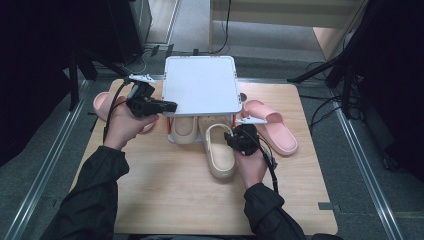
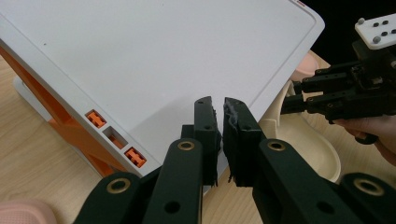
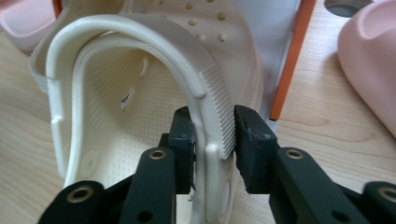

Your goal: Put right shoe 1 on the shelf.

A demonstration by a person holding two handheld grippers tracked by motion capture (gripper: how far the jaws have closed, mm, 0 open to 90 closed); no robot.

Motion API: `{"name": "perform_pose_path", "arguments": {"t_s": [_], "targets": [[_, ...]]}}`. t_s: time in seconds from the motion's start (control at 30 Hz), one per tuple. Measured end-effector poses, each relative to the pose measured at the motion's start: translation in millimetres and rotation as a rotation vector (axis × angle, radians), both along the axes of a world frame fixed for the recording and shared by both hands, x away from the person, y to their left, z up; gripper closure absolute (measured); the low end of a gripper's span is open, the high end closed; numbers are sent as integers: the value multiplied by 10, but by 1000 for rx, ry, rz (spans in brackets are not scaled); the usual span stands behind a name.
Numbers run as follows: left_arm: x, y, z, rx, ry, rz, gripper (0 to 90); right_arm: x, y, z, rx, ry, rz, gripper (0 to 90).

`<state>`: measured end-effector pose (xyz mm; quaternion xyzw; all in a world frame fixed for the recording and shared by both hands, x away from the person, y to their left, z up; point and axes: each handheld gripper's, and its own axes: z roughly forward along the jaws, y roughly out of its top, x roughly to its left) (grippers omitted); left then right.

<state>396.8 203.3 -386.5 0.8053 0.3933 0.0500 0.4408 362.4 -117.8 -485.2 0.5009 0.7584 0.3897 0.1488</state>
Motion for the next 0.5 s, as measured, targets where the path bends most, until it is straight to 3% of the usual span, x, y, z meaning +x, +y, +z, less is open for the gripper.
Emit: {"name": "perform_pose_path", "arguments": {"t_s": [0.2, 0.3, 0.5], "targets": [[2, 5, -3, -8, 5, -1, 824, -21, -38, 36, 22, 4, 31, 562], [1, 2, -1, -7, 6, 1, 824, -56, -49, 79, 40, 2, 55, 542], [-2, -1, 0, -6, 5, 2, 822, -169, -100, 186, 28, -15, 89, 492]]}}
